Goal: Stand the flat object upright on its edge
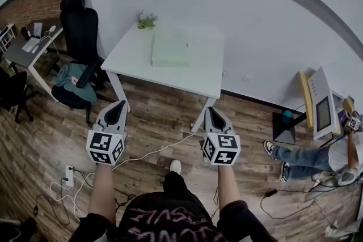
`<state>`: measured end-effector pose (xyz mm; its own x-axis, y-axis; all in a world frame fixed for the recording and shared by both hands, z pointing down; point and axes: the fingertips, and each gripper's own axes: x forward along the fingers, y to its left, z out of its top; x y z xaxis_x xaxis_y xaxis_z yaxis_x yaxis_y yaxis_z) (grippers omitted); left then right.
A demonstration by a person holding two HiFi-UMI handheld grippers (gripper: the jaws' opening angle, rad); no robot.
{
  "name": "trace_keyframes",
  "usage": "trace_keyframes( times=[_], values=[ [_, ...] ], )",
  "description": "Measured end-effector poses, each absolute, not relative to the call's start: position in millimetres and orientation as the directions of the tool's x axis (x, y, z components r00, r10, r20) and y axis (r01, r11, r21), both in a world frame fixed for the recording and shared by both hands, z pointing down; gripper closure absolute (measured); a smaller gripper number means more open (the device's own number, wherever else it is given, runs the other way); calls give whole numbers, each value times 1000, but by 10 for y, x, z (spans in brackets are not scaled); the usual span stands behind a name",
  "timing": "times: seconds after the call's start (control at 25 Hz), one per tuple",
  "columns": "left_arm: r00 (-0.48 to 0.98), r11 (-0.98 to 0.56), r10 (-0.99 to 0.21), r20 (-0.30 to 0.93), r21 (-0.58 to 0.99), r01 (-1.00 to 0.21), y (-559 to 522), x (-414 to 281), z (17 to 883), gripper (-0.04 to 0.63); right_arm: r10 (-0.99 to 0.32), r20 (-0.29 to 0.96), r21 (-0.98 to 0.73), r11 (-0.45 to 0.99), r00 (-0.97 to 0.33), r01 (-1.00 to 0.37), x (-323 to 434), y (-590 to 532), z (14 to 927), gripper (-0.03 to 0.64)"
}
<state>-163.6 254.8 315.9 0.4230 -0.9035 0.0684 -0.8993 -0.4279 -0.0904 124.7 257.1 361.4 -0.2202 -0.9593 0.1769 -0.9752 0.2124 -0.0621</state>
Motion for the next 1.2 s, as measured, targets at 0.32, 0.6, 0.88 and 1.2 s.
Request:
trace_keyframes(
  times=[0.32, 0.6, 0.88, 1.2],
  values=[
    [400, -409, -910, 113, -77, -909, 1759, -1592, 3359, 580, -946, 221, -72, 226, -237, -971, 1324, 1746, 3823, 589],
    [385, -398, -912, 138, -86, -913, 1042, -1403, 3381, 580, -939, 237, -89, 233, -248, -968, 1529, 1016, 3909, 588],
    [367, -381, -919, 145, -84, -921, 517, -1220, 3375, 581, -930, 250, -108, 249, -268, -963, 1721, 434, 3963, 589],
    [342, -355, -929, 140, -78, -932, 185, -1207, 3332, 580, -924, 246, -111, 274, -294, -955, 1741, 66, 3917, 588]
  ],
)
